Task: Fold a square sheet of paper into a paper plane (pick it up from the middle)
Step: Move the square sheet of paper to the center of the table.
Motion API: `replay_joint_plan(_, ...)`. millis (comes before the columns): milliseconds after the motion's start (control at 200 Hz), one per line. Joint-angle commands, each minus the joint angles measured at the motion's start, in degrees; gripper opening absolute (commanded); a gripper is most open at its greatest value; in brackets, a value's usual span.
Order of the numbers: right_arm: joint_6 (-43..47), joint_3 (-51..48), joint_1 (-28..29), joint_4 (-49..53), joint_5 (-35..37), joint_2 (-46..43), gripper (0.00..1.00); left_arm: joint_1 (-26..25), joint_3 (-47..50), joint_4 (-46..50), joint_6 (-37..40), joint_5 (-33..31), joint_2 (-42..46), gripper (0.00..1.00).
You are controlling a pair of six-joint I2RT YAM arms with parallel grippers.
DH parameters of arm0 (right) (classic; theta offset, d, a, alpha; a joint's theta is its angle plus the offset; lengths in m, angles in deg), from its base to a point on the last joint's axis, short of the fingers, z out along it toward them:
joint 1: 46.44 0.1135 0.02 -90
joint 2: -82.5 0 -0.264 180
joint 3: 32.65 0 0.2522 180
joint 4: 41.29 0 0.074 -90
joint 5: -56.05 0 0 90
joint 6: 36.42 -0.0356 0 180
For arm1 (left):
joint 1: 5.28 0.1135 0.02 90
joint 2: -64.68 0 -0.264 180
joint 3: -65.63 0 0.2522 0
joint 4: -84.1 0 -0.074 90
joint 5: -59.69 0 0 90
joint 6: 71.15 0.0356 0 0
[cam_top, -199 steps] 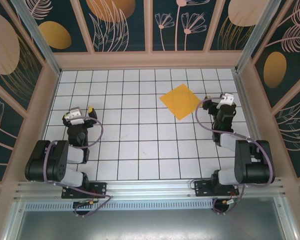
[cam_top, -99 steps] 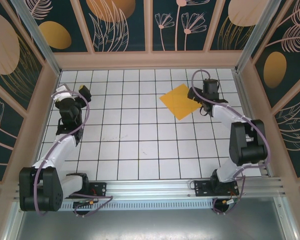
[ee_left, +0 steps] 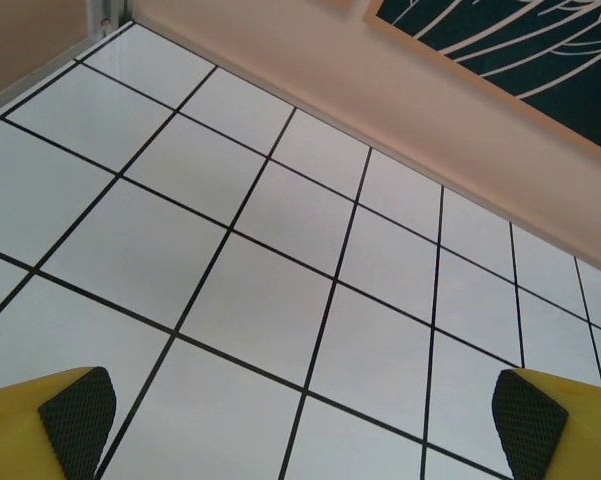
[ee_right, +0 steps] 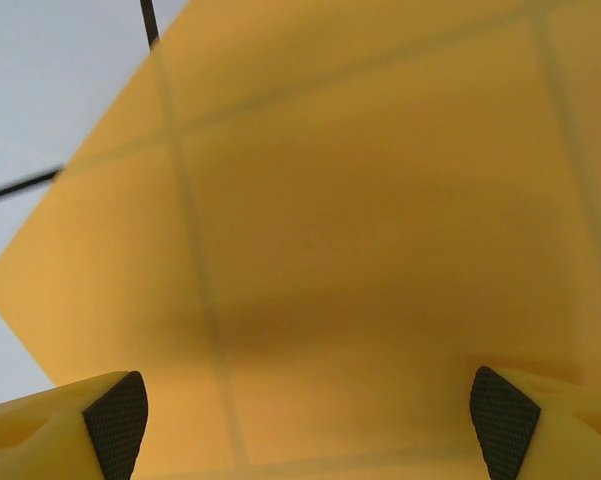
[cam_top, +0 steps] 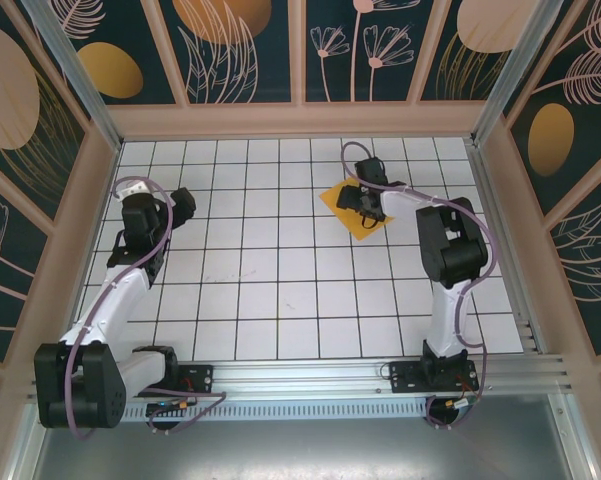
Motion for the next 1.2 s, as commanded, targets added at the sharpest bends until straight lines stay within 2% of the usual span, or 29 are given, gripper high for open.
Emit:
replay_joint_plan(0, -7.97, -1.85, 1.39, 5.21, 1.02, 0.53, 0.84, 0.31, -1.69, 2.62, 0.12, 2.12, 0.04, 0.99)
replay_joint_plan(170, -15.51, -15.08, 7.63, 2.52, -2.56, -6.15, 0.83, 0.32, -1.17, 2.89, 0.17, 1.62, 0.32, 0.99)
replay_joint_plan(415, -32.25, -30.58, 24.54, 3.46, 0.82, -18.04, 0.83, 0.31, -0.89, 3.50, -0.32, -0.50, 0.72, 0.99)
replay_joint_plan(490, -33.49, -30.47, 26.35, 5.58, 2.88, -21.81, 0.84, 0.31, -0.94, 3.74, -0.32, -0.50, 0.58, 0.98)
replay_joint_plan(600, -27.05, -25.13, 25.24, 10.20, 6.84, -27.38, 0.87, 0.31, -0.98, 3.93, -0.23, -0.63, 0.47, 0.99)
replay_joint_plan(691, -15.94, -20.58, 22.74, 12.79, 7.92, -29.17, 0.93, 0.31, -0.91, 4.25, -0.06, -0.78, 0.48, 0.99)
replay_joint_plan(781, -3.07, -19.15, 19.50, 13.31, 5.06, -28.49, 0.99, 0.31, -0.74, 4.21, -0.01, -1.00, 0.37, 0.98)
replay_joint_plan(896, 9.03, -17.73, 17.00, 14.10, 0.41, -25.84, 0.99, 0.31, -0.56, 4.16, 0.51, -0.76, 0.35, 0.98)
replay_joint_plan(1016, 15.83, -15.01, 17.11, 16.24, 1.18, -22.56, 0.99, 0.31, -0.48, 3.90, 0.84, -0.73, 0.37, 0.99)
replay_joint_plan(1196, 19.72, -13.49, 17.82, 14.61, 0.28, -20.46, 0.99, 0.30, -0.46, 4.03, 0.74, -0.21, 0.11, 0.98)
